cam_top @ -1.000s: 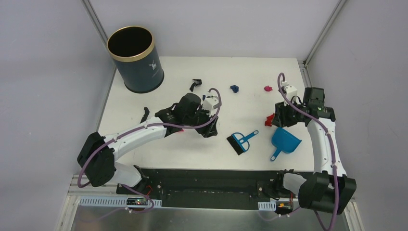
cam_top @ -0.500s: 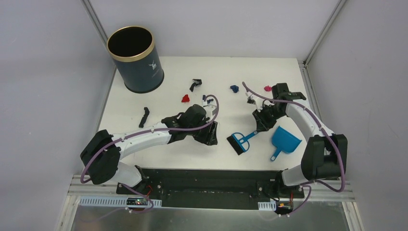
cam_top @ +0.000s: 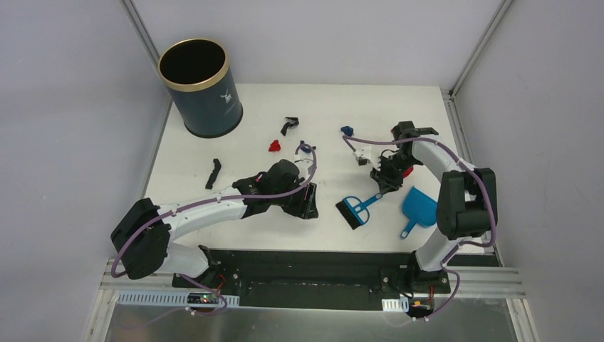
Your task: Sweep away the paper scraps from the table
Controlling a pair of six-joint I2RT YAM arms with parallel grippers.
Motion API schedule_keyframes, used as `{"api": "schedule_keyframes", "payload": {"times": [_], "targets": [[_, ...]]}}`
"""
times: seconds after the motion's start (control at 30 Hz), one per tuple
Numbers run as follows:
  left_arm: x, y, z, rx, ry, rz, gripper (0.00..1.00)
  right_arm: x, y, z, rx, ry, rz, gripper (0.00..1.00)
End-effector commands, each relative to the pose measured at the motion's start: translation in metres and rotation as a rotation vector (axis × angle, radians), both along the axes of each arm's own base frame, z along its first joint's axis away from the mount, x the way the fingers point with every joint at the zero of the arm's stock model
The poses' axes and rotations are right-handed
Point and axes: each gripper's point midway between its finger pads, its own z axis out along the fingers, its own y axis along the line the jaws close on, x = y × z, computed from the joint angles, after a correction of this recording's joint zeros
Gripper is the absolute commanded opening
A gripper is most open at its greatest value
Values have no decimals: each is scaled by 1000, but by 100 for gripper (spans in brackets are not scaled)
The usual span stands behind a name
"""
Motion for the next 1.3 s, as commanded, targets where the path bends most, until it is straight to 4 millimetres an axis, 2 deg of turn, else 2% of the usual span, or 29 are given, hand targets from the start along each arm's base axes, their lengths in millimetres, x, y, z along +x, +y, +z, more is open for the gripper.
{"api": "schedule_keyframes", "payload": {"times": [0.0, 0.2, 0.47, 0.8, 1.0, 1.07, 1.17, 1.27], "targets": [[-1, -2, 14, -54, -27, 23, 48, 19, 6, -10, 11, -27, 85, 32], [0, 5, 18, -39, -48, 31, 48, 22, 6, -29, -8, -29, 93, 32], [0, 3, 14, -31, -26, 39, 48, 24, 9, -36, -13, -28, 88, 32], [-1, 9, 12, -24, -39, 49, 48, 7, 7, -57, -56, -2, 140, 29], [-1, 9, 10, -19, -37, 45, 48, -9, 5, -76, -96, 21, 150, 16], [0, 9, 11, -19, -47, 41, 48, -13, 6, -78, -87, 17, 138, 1], [3, 6, 17, -21, -71, 19, 48, -20, 11, -66, -44, -1, 104, 0], [7, -1, 30, -20, -92, -11, 49, -25, 23, -35, 36, -41, 61, 0]]}}
